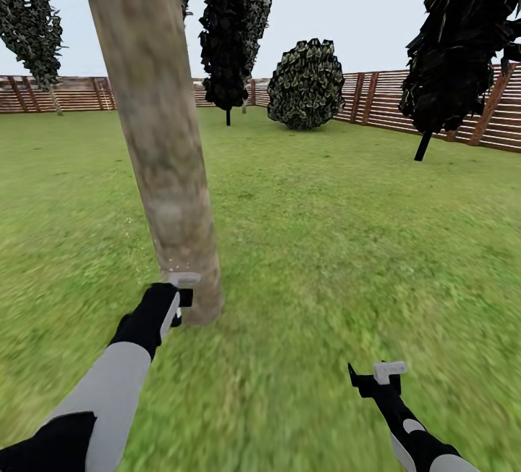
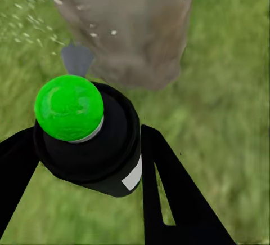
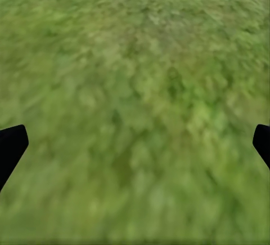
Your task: In the garden, pick up the pesticide atomizer on the floor and spray pesticide onto both trees until each tree trunk is fully covered.
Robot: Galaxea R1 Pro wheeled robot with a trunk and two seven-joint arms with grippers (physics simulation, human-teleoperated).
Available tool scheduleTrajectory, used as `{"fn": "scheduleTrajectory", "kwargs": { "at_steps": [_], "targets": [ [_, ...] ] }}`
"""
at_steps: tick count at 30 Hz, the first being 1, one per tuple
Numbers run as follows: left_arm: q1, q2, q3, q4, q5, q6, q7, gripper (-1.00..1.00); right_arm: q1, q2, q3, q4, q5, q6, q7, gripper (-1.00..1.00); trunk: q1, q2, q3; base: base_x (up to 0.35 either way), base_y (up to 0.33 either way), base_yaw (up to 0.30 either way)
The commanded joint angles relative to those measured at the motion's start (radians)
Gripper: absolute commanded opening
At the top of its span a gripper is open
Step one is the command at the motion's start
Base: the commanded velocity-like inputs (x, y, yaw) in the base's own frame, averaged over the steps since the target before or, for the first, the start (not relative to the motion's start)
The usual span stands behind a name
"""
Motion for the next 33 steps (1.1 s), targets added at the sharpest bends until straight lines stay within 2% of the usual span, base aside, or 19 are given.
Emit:
{"fn": "scheduleTrajectory", "kwargs": {
  "at_steps": [1,3,5,8,9,11,13,18,20,23,26,29,31,33],
  "targets": [
    [-0.003,-0.013,-0.010,-0.004,-0.010,0.002,0.001,-1.00,0.000,0.000,0.000,0.000,0.000,0.000,0.000,1.00,0.000,0.000,0.000,0.000,0.000,0.000],
    [-0.006,-0.020,-0.014,-0.015,-0.008,0.011,0.001,-1.00,0.000,0.000,0.000,0.000,0.000,0.000,0.000,1.00,0.000,0.000,0.000,0.000,0.000,0.000],
    [-0.006,-0.014,-0.010,-0.070,-0.006,0.050,-0.004,-1.00,0.000,0.000,0.000,0.000,0.000,0.000,0.000,1.00,0.000,0.000,0.000,0.000,0.000,0.000],
    [-0.001,0.008,0.012,-0.117,-0.006,0.060,-0.010,-1.00,0.000,0.000,0.000,0.000,0.000,0.000,0.000,1.00,0.000,0.000,0.000,0.000,0.000,0.000],
    [0.000,0.030,0.025,-0.126,-0.005,0.062,-0.014,-1.00,0.000,0.000,0.000,0.000,0.000,0.000,0.000,1.00,0.000,0.000,0.000,0.000,0.000,0.000],
    [0.001,0.049,0.032,-0.130,-0.005,0.063,-0.032,-1.00,0.000,0.000,0.000,0.000,0.000,0.000,0.000,1.00,0.000,0.000,0.000,0.000,0.000,0.000],
    [0.001,0.054,0.032,-0.132,-0.006,0.062,-0.053,-1.00,0.000,0.000,0.000,0.000,0.000,0.000,0.000,1.00,0.000,0.000,0.000,0.000,0.000,0.000],
    [0.000,0.003,0.018,-0.134,-0.010,0.062,-0.064,-1.00,0.000,0.000,0.000,0.000,0.000,0.000,0.000,1.00,0.000,0.000,0.000,-0.153,0.000,0.000],
    [-0.003,-0.007,0.009,-0.135,-0.008,0.063,-0.065,-1.00,0.000,0.000,0.000,0.000,0.000,0.000,0.000,1.00,0.000,0.000,0.000,-0.044,0.000,0.000],
    [-0.003,-0.008,0.006,-0.145,-0.008,0.065,-0.065,-1.00,0.000,0.000,0.000,0.000,0.000,0.000,0.000,1.00,0.000,0.000,0.000,-0.010,0.000,0.000],
    [0.000,0.025,0.014,-0.222,-0.006,0.130,-0.068,-1.00,0.000,0.000,0.000,0.000,0.000,0.000,0.000,1.00,0.000,0.000,0.000,0.000,0.000,0.000],
    [0.000,0.035,0.009,-0.255,-0.006,0.152,-0.096,-1.00,0.000,0.000,0.000,0.000,0.000,0.000,0.000,1.00,0.000,0.000,0.000,0.000,0.000,0.000],
    [-0.001,0.023,0.005,-0.262,-0.006,0.178,-0.106,-1.00,0.000,0.000,0.000,0.000,0.000,0.000,0.000,1.00,0.000,0.000,0.000,0.000,0.000,0.000],
    [-0.003,-0.010,-0.010,-0.275,-0.006,0.218,-0.110,-1.00,0.000,0.000,0.000,0.000,0.000,0.000,0.000,1.00,0.000,0.000,0.000,0.000,0.000,0.000]
  ]
}}
